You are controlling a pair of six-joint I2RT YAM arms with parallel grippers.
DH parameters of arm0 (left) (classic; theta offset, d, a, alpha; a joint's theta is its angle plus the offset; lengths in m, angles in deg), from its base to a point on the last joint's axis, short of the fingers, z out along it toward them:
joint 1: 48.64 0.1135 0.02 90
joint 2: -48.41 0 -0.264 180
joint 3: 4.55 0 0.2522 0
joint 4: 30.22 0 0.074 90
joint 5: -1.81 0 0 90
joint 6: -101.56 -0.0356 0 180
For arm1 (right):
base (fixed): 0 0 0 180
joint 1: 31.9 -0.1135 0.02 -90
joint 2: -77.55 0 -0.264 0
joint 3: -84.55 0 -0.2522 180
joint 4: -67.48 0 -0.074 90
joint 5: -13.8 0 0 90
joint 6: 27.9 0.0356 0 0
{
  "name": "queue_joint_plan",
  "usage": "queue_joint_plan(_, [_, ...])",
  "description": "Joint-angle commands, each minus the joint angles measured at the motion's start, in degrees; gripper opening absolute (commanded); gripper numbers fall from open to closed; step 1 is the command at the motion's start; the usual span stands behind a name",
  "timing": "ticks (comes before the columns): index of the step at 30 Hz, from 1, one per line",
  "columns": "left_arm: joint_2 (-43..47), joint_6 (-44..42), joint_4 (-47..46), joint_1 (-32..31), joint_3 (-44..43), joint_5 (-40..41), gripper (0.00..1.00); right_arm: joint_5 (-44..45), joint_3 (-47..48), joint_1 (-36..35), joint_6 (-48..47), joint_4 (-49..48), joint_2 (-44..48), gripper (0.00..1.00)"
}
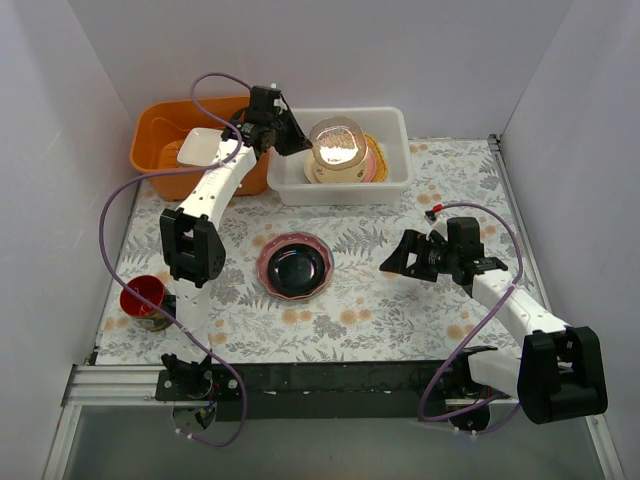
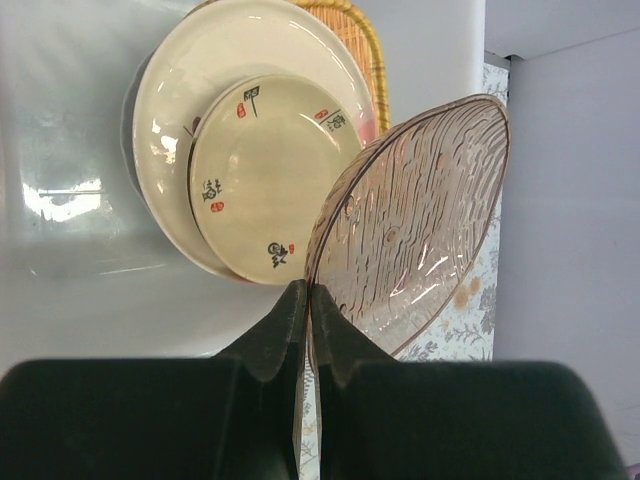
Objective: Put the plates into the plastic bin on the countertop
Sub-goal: Place the plate in the plastic bin.
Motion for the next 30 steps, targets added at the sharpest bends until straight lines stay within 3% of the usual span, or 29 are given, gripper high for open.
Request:
queue_joint_plan(1, [-0.31, 0.4, 0.09, 0.14, -3.38, -0.62, 0.0, 0.55, -0.61, 0.24, -1.32, -0.36, 1.68, 0.95])
queue_joint_plan(30, [-8.92, 2.42, -1.93, 0.41, -2.59, 0.52, 0.0, -0.41, -0.78, 0.24, -1.15, -0.19, -0.07, 0.93])
